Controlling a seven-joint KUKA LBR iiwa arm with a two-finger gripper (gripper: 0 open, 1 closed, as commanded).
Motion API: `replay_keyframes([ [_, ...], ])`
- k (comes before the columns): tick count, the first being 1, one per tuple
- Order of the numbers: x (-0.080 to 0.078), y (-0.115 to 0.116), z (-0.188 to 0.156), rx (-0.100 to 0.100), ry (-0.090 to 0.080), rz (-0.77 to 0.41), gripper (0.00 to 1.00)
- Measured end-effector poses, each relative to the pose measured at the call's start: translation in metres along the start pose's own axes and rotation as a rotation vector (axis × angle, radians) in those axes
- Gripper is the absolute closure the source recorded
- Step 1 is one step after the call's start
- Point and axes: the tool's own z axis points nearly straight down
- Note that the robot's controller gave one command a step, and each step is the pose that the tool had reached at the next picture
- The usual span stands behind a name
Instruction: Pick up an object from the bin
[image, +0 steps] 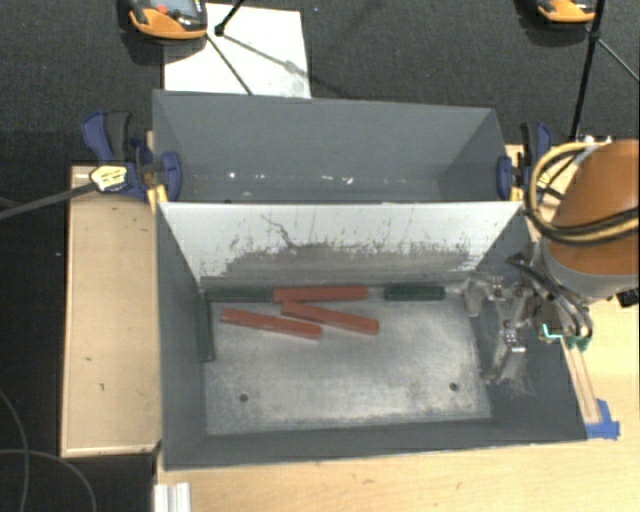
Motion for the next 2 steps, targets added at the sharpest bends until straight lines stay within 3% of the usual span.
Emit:
replay_keyframes([
  [1, -0.002, 0.0, -0.003, 0.001, -0.007, -0.003, 0.0],
  [2, 0.0, -0.01, 0.043, 0.002, -0.013, -0.076, 0.0],
])
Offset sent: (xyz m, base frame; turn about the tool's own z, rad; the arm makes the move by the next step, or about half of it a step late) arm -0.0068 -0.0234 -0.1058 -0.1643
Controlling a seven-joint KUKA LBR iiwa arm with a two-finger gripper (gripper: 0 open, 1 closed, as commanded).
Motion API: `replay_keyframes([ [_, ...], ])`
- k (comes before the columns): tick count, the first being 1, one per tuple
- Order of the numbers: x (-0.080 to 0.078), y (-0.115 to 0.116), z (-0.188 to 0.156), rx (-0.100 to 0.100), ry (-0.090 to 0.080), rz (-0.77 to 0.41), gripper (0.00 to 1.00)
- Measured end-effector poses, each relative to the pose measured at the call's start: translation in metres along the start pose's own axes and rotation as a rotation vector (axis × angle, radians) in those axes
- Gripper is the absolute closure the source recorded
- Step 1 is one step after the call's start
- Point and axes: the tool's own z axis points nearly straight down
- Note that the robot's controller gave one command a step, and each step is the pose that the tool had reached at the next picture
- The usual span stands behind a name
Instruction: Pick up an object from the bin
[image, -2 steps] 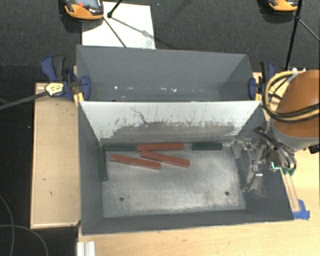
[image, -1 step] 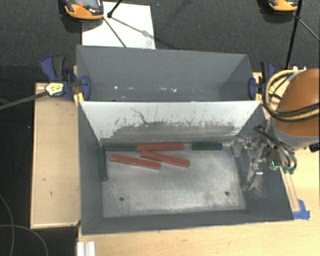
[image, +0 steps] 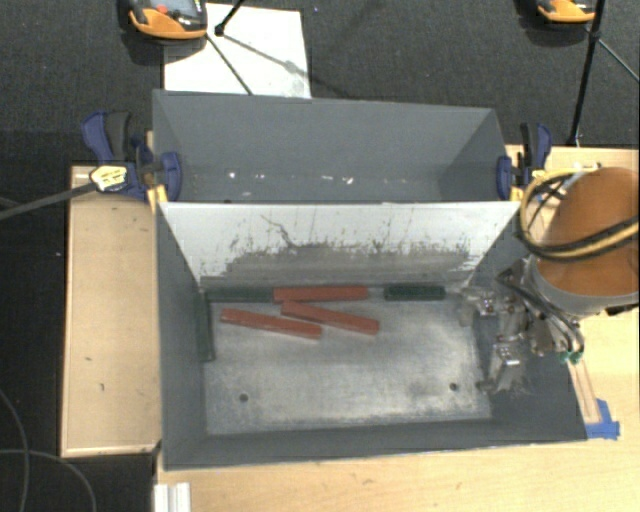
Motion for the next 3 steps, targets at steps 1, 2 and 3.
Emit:
replay_keyframes([
  [1, 0.003, -0.042, 0.066, 0.0, 0.002, -0.031, 0.0],
  [2, 0.003, -0.051, 0.083, -0.002, 0.007, -0.174, 0.0],
  [3, -0.021, 0.01, 0.056, -0.002, 0.006, -0.244, 0.0],
])
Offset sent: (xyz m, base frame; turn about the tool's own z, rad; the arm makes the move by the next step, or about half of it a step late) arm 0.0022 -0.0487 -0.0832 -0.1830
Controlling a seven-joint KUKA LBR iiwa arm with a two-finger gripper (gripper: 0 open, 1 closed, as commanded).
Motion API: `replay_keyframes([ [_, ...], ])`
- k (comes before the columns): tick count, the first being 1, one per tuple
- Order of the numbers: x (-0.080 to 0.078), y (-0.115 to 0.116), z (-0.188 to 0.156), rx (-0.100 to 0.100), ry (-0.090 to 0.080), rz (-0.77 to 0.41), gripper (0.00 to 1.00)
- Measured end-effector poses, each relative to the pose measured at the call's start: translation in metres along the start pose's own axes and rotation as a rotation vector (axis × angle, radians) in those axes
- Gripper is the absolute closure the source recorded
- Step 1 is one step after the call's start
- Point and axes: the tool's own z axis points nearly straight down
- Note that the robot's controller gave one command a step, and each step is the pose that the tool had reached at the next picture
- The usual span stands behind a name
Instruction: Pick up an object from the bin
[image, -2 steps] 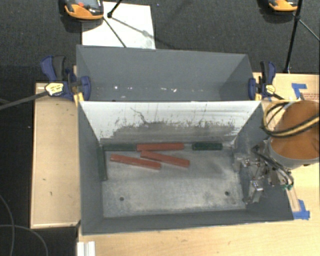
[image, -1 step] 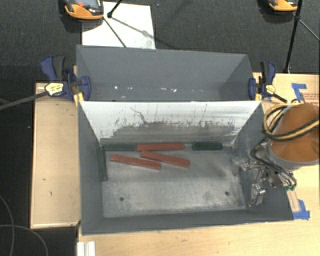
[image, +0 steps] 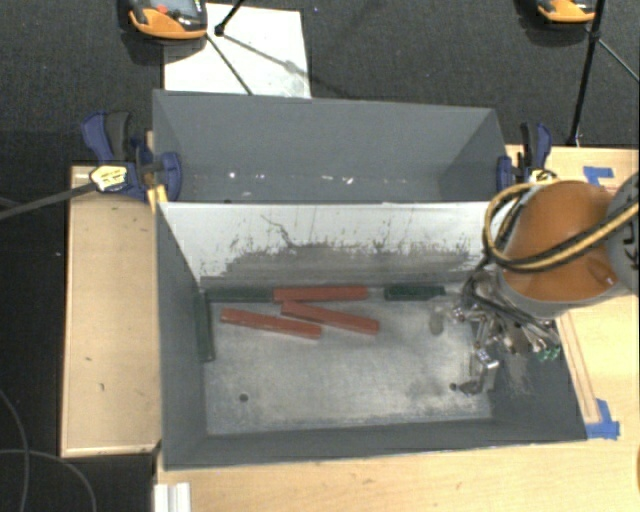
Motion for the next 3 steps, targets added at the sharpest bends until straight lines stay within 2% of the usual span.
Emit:
replay_keyframes([
  [1, -0.026, 0.05, -0.014, 0.002, -0.011, -0.111, 0.0],
  [2, -0.021, 0.051, 0.007, -0.001, 0.001, 0.067, 0.0],
  [3, -0.037, 0.063, 0.015, 0.0, -0.001, 0.168, 0.0],
])
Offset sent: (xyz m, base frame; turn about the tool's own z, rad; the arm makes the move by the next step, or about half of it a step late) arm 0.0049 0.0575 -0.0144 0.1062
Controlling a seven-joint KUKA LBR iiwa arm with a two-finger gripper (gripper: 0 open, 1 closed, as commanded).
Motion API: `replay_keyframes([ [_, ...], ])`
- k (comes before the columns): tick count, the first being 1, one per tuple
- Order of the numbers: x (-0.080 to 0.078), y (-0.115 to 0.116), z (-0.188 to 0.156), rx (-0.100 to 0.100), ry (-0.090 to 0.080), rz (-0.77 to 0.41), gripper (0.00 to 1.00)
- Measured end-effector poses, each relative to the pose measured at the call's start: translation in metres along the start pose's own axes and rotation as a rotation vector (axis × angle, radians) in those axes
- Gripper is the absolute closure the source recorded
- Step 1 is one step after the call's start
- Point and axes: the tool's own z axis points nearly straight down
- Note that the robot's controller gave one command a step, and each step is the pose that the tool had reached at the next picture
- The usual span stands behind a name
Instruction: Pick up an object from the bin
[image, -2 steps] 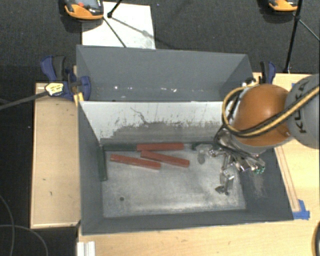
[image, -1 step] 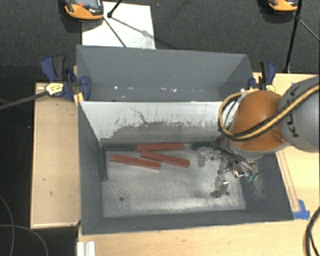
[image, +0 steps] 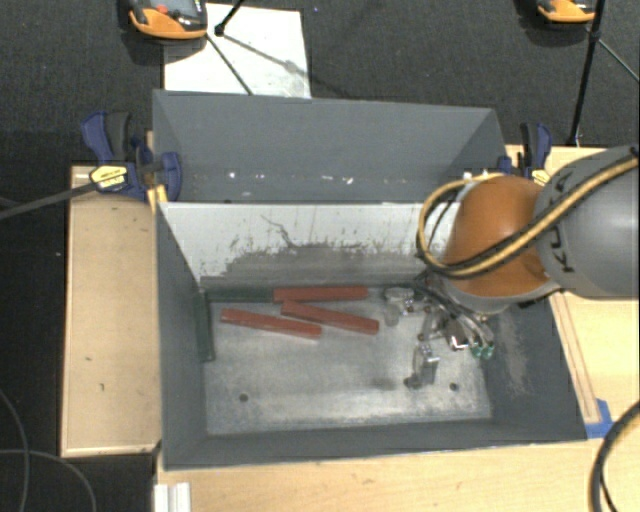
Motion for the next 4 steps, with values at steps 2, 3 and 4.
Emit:
replay_keyframes([
  [2, -0.041, 0.036, 0.018, -0.001, -0.004, -0.123, 0.0],
  [3, -0.064, 0.063, 0.037, -0.001, 0.0, 0.022, 1.0],
  [4, -0.064, 0.063, 0.037, -0.001, 0.0, 0.021, 1.0],
])
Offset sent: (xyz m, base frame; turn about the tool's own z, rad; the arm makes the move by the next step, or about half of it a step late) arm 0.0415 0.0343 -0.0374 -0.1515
